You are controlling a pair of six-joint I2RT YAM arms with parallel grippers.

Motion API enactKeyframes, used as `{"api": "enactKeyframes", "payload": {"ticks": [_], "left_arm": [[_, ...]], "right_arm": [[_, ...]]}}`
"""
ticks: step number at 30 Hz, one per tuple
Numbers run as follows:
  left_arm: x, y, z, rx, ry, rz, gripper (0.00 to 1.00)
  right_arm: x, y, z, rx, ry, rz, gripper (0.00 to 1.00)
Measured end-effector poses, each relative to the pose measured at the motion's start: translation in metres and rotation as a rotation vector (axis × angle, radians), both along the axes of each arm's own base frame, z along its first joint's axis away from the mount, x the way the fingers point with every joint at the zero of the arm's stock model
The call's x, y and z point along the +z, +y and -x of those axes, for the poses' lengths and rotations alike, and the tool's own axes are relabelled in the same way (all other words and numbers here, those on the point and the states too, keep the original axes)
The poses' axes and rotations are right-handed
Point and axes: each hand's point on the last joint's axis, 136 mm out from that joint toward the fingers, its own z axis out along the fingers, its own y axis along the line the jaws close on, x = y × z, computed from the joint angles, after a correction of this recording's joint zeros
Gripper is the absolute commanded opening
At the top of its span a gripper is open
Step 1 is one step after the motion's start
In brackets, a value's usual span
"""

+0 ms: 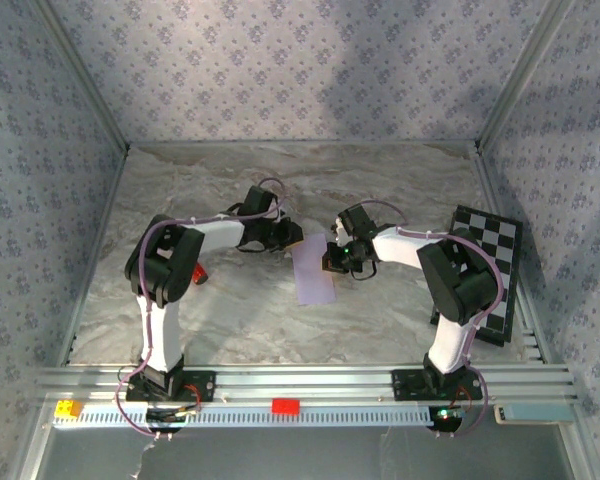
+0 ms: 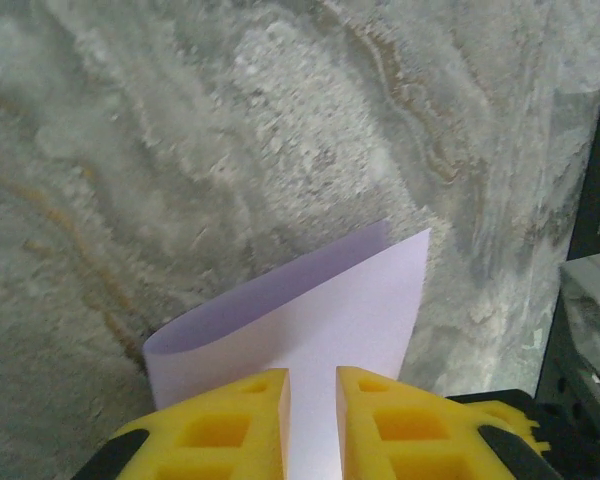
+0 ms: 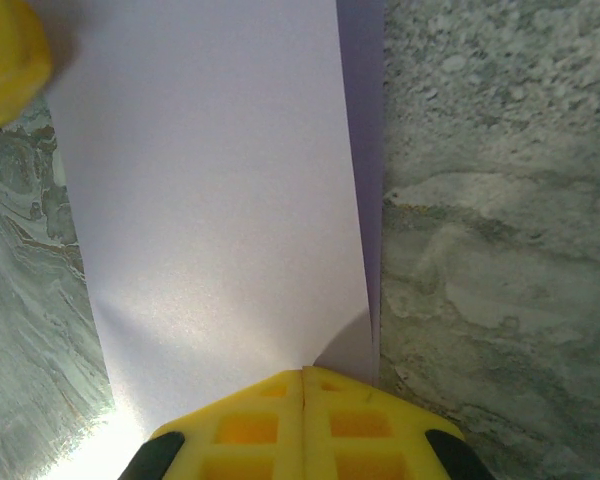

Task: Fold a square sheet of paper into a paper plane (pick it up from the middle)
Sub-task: First fold the square sheet of paper in half at the center of the table.

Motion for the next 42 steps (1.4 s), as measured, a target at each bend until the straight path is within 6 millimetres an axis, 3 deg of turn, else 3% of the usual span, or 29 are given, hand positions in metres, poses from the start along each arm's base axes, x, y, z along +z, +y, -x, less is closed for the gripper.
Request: {"api": "enactKeyframes", "payload": {"ticks": [6, 23, 37, 42], "left_arm": [[-0.019, 0.003, -0.001, 0.003, 0.039, -0.014, 0.19], [-0.019, 0.016, -0.014, 0.026, 0.051, 0.003, 0.19], [-0.017, 0.044, -0.053, 0.150, -0.005, -0.076, 0.20], [-0.007, 0.044, -0.049, 0.148, -0.011, -0.088, 0.21]], "right_arm": [[0.000, 0.000, 0.000, -0.001, 0.000, 0.000, 0.00], [0.000, -0.001, 0.000, -0.001, 0.000, -0.003, 0.00], [0.000, -0.003, 0.001, -0.007, -0.002, -0.003, 0.00], [0.001, -0.004, 0.000, -0.009, -0.004, 0.002, 0.00]]}}
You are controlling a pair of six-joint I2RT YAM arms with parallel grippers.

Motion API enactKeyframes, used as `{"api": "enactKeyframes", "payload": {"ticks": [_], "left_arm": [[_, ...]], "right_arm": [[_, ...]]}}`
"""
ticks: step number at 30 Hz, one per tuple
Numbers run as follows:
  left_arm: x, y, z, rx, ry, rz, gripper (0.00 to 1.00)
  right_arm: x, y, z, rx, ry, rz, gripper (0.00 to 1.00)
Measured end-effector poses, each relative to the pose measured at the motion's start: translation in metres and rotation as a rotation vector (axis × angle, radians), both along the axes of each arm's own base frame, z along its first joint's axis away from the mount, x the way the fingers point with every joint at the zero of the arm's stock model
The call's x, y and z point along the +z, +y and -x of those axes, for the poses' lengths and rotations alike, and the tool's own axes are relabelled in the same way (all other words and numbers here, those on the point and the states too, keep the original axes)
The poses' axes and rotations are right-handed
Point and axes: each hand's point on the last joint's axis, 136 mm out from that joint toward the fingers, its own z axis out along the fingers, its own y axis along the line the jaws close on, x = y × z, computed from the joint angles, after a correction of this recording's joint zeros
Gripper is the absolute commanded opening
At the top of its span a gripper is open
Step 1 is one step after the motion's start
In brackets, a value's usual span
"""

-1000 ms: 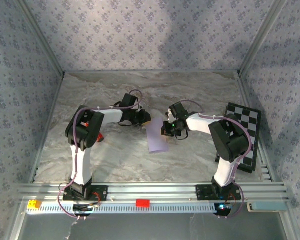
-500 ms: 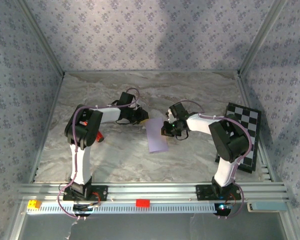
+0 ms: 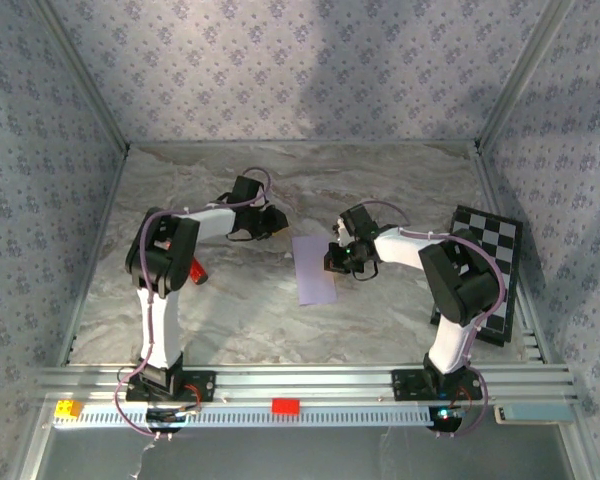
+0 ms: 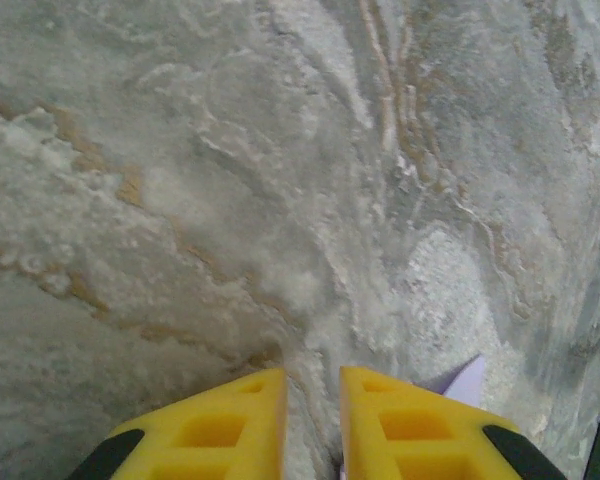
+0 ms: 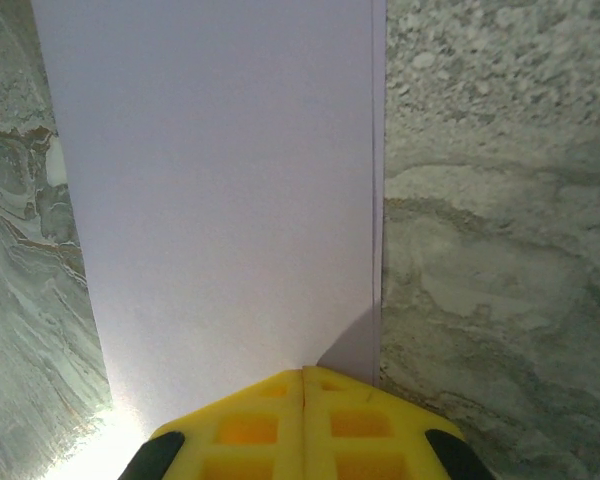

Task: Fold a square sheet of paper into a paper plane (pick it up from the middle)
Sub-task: First fold the square sheet of paper in half at the center of the table.

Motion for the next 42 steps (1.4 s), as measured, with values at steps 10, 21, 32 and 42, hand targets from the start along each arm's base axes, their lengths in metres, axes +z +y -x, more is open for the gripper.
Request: {"api": "enactKeyframes", "payload": {"ticks": [10, 21, 32, 42], "left_arm": [[0.080, -0.039, 0.044, -0.120, -0.143, 0.070, 0.21], [0.031, -0.050, 0.099, -0.177, -0.021, 0.036, 0.21], [0.033, -0.060, 0.095, -0.147, -0.021, 0.095, 0.19], [0.007, -0.070, 0.076, -0.136, 0.002, 0.096, 0.17]], "right_arm": [[0.000, -0.002, 0.000, -0.006, 0.000, 0.012, 0.00], [0.000, -0.002, 0.000, -0.006, -0.002, 0.015, 0.00], [0.001, -0.007, 0.002, -0.015, -0.008, 0.039, 0.00], [0.001, -0.008, 0.002, -0.016, -0.008, 0.043, 0.00]]}}
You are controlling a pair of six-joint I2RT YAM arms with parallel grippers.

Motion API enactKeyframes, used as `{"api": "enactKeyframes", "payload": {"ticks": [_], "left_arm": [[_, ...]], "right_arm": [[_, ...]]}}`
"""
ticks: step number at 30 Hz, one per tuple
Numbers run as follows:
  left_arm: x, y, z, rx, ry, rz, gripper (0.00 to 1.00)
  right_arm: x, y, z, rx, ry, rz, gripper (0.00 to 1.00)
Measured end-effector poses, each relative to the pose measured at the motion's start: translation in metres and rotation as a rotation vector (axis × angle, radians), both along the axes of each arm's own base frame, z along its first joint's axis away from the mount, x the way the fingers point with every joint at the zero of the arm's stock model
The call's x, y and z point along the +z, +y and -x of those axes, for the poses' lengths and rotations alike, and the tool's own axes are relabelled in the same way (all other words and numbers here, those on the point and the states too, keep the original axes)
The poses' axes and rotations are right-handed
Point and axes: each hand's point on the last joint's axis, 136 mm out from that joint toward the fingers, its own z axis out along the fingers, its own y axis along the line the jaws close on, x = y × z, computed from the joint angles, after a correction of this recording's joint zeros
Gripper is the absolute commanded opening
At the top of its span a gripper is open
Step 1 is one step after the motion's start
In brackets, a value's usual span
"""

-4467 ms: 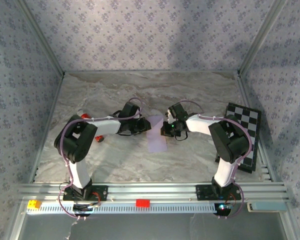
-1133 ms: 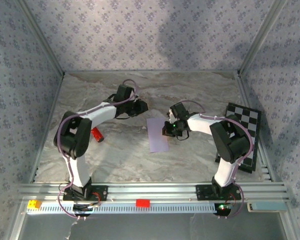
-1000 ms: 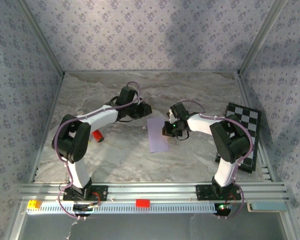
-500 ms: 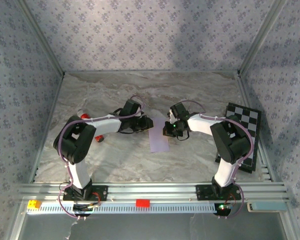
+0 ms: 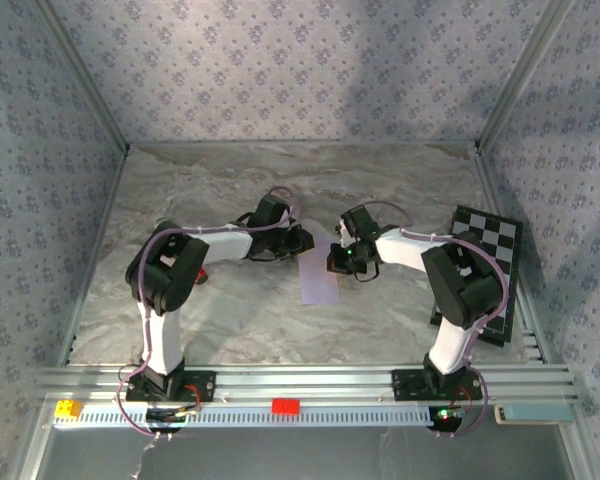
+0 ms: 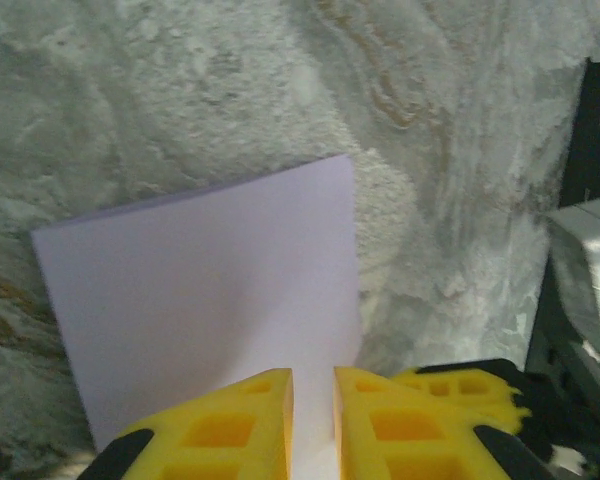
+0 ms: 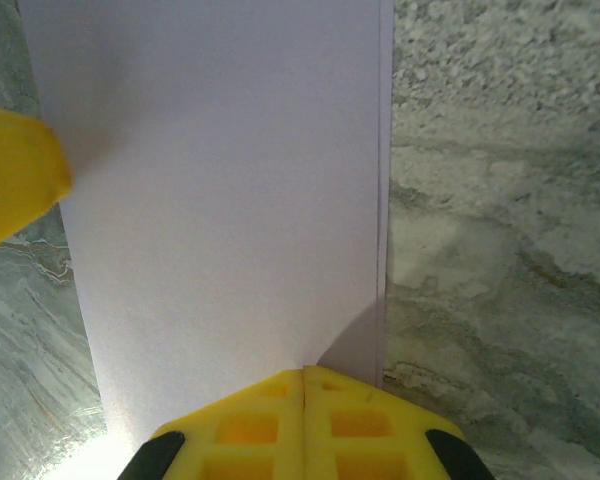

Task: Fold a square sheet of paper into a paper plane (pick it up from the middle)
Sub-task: First fold the square sheet of paper in half at the center of the table.

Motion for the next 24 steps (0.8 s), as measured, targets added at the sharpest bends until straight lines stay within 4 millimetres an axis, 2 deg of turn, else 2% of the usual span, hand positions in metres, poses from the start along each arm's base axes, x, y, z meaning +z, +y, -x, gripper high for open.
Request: {"api": "enactKeyframes", "payload": {"ticks": [5, 12, 17, 24], "left_arm": [[-0.019, 0.008, 0.002, 0.012, 0.030, -0.016, 0.18], [-0.017, 0.008, 0.001, 0.000, 0.028, 0.002, 0.22], [-0.012, 0.009, 0.003, -0.019, 0.033, -0.028, 0.23], [0.014, 0.005, 0.010, -0.041, 0.003, -0.011, 0.17]], "right_arm": [[0.000, 0.000, 0.001, 0.000, 0.001, 0.001, 0.00], [0.000, -0.001, 0.000, -0.001, -0.002, 0.000, 0.00], [0.000, -0.001, 0.001, -0.002, -0.003, 0.002, 0.00], [0.000, -0.002, 0.001, -0.004, -0.003, 0.003, 0.00]]}}
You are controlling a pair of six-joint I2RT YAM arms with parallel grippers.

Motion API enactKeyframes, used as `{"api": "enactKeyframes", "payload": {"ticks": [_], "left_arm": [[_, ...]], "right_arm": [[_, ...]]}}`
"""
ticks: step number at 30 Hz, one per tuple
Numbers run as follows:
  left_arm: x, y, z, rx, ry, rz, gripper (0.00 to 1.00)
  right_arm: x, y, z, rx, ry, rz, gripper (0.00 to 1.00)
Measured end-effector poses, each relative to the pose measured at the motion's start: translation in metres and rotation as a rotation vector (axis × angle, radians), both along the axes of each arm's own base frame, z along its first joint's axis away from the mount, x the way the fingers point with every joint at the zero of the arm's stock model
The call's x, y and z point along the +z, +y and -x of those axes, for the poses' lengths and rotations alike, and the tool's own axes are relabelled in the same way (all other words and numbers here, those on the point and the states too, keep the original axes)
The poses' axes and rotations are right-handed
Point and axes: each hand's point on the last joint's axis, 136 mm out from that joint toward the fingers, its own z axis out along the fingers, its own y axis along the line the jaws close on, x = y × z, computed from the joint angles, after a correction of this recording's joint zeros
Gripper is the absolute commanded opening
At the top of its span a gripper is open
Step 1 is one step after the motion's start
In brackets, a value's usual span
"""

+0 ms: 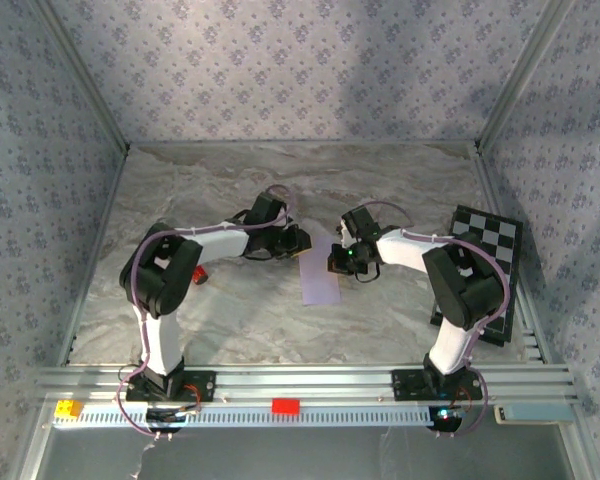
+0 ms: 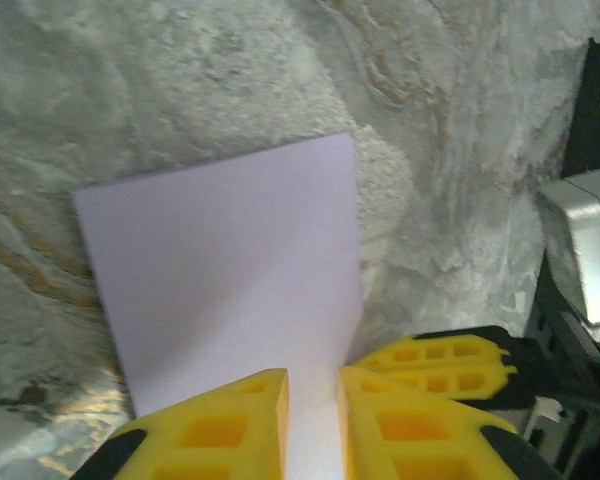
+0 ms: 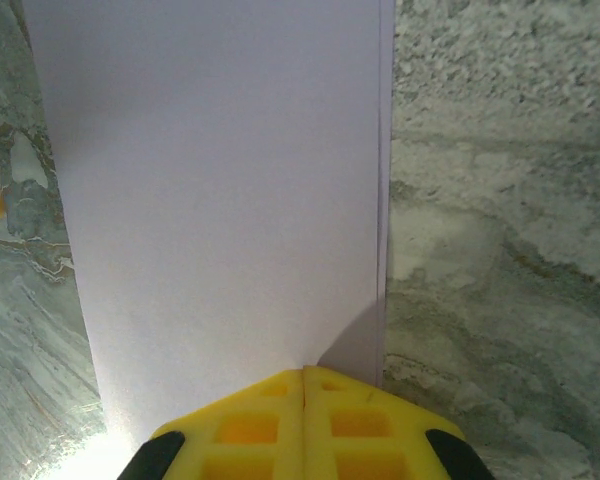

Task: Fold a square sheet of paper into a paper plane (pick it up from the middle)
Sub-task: First fold the square sheet of paper in half at the center of the table.

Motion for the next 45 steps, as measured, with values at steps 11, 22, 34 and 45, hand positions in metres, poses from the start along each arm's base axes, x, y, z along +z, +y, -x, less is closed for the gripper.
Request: {"api": "enactKeyframes", "payload": {"ticks": [11, 22, 34, 45], "left_arm": [[-0.030, 0.000, 0.026, -0.039, 0.077, -0.014, 0.00], [-0.039, 0.003, 0.031, -0.048, 0.079, -0.014, 0.04], [-0.023, 0.000, 0.034, -0.066, 0.064, 0.020, 0.07], [-0.039, 0.008, 0.047, -0.069, 0.087, 0.018, 0.09]], "right_arm": [[0.000, 0.000, 0.000, 0.000, 0.000, 0.000, 0.00], [0.000, 0.000, 0.000, 0.000, 0.000, 0.000, 0.00], [0.000, 0.000, 0.000, 0.000, -0.001, 0.000, 0.00], [-0.001, 0.000, 0.000, -0.001, -0.001, 0.001, 0.00]]}}
